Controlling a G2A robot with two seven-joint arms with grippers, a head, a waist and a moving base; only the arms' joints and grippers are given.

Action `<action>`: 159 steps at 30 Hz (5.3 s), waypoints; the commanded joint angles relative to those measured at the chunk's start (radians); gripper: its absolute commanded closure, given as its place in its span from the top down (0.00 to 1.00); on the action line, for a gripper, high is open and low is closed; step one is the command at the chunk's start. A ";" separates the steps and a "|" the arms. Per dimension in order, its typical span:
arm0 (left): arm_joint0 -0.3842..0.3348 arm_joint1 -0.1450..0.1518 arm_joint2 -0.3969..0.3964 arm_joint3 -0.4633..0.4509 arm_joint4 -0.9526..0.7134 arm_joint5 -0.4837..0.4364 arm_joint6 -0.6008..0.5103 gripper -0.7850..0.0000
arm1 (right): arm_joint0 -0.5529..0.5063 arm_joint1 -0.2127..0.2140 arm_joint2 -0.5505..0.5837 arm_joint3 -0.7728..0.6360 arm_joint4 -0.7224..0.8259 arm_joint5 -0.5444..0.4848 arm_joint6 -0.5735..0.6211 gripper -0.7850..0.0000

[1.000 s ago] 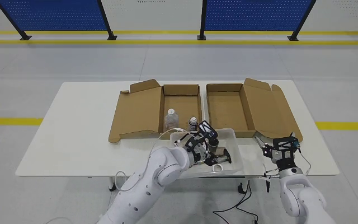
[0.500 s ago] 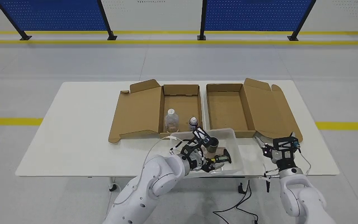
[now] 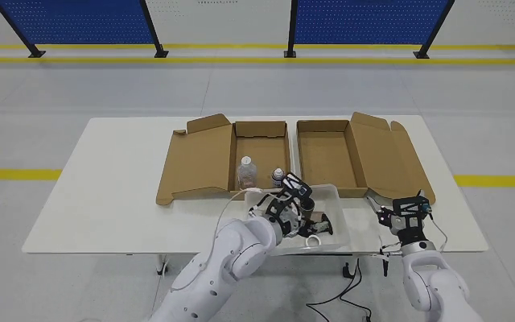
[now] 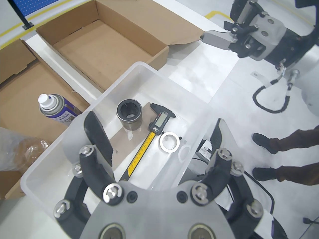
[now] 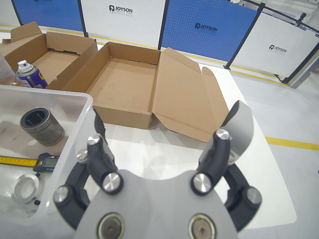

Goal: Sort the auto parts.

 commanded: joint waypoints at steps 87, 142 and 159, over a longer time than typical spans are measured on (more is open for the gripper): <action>-0.542 -0.286 0.189 0.813 -0.377 0.747 -0.296 0.50 | 0.000 0.000 0.000 0.000 0.000 0.000 0.000 1.00; -0.464 -0.280 0.109 0.741 -0.320 0.715 -0.317 0.00 | 0.000 0.000 0.000 0.000 0.000 0.000 0.000 1.00; -0.138 -0.138 -0.173 0.183 -0.218 0.460 -0.471 0.00 | 0.000 0.000 0.000 0.000 0.000 0.000 0.000 1.00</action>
